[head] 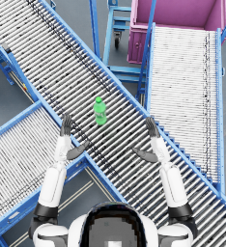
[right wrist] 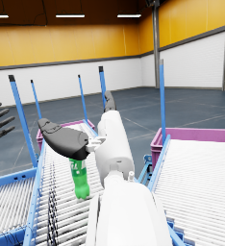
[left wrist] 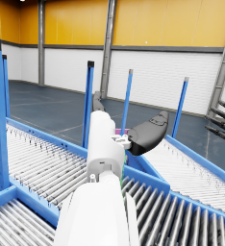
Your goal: Pick up the oil and place it on the left assembly line, put the cola on the right, and keep Sprite still
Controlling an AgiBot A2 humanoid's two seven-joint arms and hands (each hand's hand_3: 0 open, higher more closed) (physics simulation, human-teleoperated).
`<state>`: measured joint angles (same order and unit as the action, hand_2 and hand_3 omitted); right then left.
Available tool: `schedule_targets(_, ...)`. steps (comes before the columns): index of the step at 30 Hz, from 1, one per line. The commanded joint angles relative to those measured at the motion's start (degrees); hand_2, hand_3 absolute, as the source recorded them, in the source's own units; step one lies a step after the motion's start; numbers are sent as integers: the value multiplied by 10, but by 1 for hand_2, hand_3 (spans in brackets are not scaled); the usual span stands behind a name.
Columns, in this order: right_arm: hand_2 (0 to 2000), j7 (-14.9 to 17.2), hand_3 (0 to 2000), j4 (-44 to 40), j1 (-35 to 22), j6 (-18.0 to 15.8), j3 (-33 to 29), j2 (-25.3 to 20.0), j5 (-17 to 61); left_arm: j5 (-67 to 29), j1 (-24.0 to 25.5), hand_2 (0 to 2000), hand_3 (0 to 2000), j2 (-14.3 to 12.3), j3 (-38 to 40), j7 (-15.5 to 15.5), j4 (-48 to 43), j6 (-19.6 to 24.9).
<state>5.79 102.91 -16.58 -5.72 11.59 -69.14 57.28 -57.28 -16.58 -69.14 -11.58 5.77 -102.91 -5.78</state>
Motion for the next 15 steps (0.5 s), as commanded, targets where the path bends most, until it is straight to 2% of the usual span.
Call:
schedule_targets(1, 0, 0, 0, 0, 0, 0, 0, 0, 0, 0, 0, 0, 0, 0, 0, 0, 0, 0)
schedule_targets(15, 0, 0, 0, 0, 0, 0, 0, 0, 0, 0, 0, 0, 0, 0, 0, 0, 0, 0)
